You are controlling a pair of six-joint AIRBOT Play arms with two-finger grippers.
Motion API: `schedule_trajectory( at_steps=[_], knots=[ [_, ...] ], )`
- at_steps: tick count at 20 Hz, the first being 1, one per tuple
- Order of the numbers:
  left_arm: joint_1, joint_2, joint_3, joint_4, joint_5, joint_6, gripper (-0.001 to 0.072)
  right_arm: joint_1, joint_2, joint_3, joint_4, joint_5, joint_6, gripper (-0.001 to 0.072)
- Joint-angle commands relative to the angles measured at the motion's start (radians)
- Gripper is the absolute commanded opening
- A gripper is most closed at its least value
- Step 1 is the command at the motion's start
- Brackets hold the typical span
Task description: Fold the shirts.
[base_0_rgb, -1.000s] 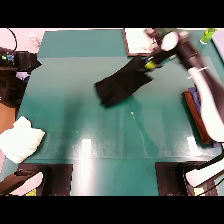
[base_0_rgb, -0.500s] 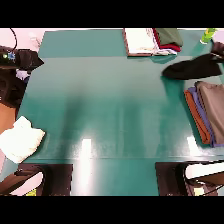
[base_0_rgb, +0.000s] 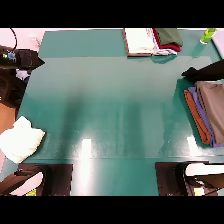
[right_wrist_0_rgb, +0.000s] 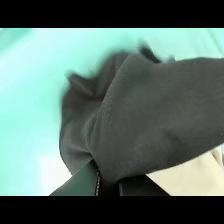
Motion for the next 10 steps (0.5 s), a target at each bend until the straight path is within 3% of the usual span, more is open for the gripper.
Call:
schedule_trajectory(
  at_steps=[1, 5, 10],
  knots=[
    [0.000, 0.000, 0.000, 0.000, -0.001, 0.000, 0.0022, -0.010, 0.093, 0.000, 0.023, -0.074, -0.006, 0.0019],
    [0.000, 0.000, 0.000, 0.000, -0.013, 0.008, 0.0022, -0.010, 0.195, 0.000, -0.064, -0.068, -0.014, 0.0019],
    [0.000, 0.000, 0.000, 0.000, -0.056, 0.041, 0.0022, -0.010, 0.225, -0.024, -0.193, 0.117, -0.040, 0.0019]
  ],
)
